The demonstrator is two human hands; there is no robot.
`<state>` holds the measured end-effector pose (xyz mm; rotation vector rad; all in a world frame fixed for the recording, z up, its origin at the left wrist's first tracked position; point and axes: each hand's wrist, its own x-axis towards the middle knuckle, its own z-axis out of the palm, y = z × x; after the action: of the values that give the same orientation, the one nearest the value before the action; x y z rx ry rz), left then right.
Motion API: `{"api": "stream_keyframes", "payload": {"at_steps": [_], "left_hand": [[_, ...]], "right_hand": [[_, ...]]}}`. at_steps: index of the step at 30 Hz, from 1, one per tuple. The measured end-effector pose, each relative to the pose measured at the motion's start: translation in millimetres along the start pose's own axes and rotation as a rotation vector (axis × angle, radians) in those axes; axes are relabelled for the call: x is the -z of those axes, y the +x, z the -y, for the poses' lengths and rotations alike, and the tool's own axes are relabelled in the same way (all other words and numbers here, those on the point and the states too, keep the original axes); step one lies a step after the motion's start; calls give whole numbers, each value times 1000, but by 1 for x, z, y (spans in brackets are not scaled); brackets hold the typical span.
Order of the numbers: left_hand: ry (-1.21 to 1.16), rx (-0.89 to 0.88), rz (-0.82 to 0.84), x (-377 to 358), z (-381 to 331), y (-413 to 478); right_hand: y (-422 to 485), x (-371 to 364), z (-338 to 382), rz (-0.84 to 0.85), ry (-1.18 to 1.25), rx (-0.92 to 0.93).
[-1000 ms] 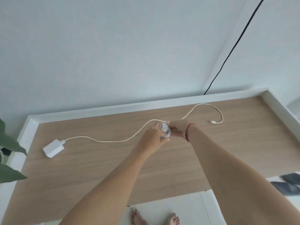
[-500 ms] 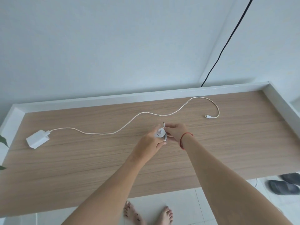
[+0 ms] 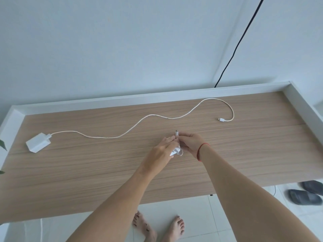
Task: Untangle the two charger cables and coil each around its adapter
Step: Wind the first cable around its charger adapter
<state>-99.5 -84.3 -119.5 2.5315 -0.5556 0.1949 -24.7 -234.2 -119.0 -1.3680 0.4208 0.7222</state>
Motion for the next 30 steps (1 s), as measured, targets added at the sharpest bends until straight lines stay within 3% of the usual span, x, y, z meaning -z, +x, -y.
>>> {"api": "stream_keyframes", "payload": {"at_steps": [6, 12, 14, 17, 20, 23, 30], "left_hand": [[-64, -38, 115, 6, 11, -12], [-146, -19, 66, 2, 14, -10], [-252, 78, 22, 1, 13, -12], [-477, 389, -78, 2, 14, -12], [-711, 600, 10, 8, 18, -3], [-579, 610, 24, 8, 22, 5], [-223, 407, 80, 17, 14, 17]], "right_hand": [[8, -5, 0, -34, -152, 52], [7, -6, -5, -65, -168, 123], [6, -6, -6, -59, -153, 141], [5, -8, -8, -86, -162, 160], [2, -12, -10, -117, -177, 175], [2, -14, -10, -122, -196, 178], [5, -22, 14, -122, -428, 179]]}}
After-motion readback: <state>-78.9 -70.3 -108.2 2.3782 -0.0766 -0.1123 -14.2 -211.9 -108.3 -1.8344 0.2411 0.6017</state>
